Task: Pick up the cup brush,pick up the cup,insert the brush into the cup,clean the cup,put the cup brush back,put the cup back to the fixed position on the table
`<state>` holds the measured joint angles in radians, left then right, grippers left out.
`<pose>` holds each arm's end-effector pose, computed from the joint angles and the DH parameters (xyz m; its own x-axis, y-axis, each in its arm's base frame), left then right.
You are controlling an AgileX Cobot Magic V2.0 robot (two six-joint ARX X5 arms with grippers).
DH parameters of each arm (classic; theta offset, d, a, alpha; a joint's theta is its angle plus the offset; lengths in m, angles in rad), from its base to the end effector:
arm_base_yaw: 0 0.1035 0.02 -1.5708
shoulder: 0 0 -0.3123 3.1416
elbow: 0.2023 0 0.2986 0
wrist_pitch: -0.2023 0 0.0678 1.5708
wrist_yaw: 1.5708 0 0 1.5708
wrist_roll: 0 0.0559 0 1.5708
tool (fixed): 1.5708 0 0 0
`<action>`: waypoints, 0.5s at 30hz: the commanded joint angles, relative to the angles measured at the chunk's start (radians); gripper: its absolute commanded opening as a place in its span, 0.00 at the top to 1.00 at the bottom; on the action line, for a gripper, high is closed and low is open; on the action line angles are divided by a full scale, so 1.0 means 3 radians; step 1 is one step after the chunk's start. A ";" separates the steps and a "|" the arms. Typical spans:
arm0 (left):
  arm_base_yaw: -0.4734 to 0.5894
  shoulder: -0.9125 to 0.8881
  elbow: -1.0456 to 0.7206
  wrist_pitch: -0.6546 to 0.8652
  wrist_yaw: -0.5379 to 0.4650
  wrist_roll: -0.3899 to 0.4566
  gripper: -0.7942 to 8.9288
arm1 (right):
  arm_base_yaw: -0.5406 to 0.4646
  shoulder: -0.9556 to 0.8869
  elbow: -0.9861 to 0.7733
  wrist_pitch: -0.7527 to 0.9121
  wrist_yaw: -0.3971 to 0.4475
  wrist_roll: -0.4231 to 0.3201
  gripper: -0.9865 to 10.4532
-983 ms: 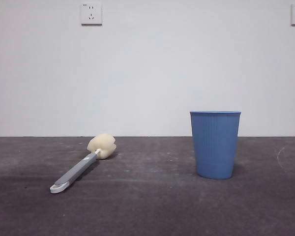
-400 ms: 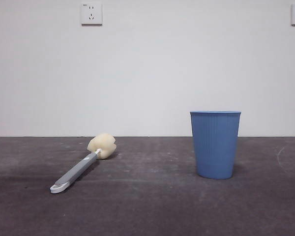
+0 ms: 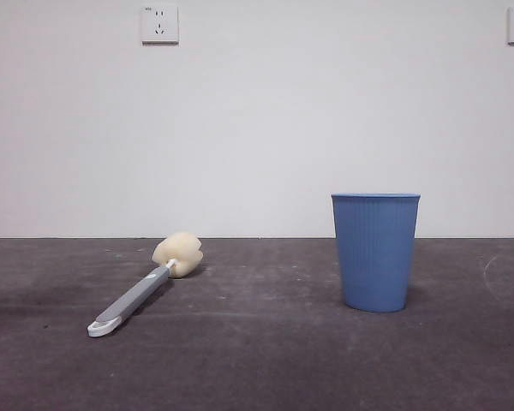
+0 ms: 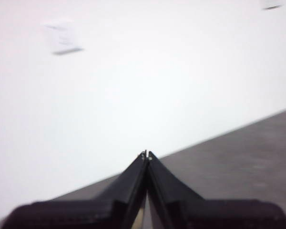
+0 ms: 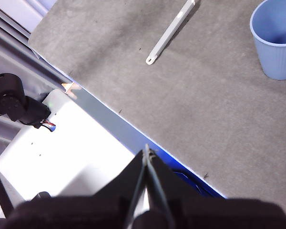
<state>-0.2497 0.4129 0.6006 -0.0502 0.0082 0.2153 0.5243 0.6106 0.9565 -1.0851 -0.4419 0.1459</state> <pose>0.1284 -0.0332 0.3593 0.9578 -0.2527 0.1371 0.2207 0.9519 0.2127 0.0802 0.0740 0.3585 0.3642 0.7046 -0.6090 -0.6336 0.6667 0.3925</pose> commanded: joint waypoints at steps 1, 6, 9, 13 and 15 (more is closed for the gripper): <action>0.0284 -0.0156 -0.0336 0.0167 0.0014 0.0134 0.92 | 0.0006 0.0000 0.0001 0.0010 0.0010 -0.0018 0.91; 0.0530 -0.0589 -0.0971 0.0191 0.0015 0.0123 0.92 | 0.0006 0.0000 0.0001 0.0010 0.0010 -0.0018 0.91; 0.0609 -0.0858 -0.1342 0.0191 0.0013 0.0031 0.92 | 0.0006 0.0000 0.0001 0.0010 0.0009 -0.0018 0.91; 0.0668 -0.1120 -0.1727 0.0189 -0.0010 -0.0111 0.92 | 0.0006 0.0000 0.0001 0.0009 0.0010 -0.0018 0.91; 0.0692 -0.1205 -0.1882 0.0187 -0.0010 -0.0193 0.92 | 0.0006 0.0000 0.0001 0.0010 0.0010 -0.0018 0.91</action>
<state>-0.0475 0.0628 0.0566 -0.0059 0.0097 0.1913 0.5243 0.6109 0.9565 -1.0851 -0.4419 0.1459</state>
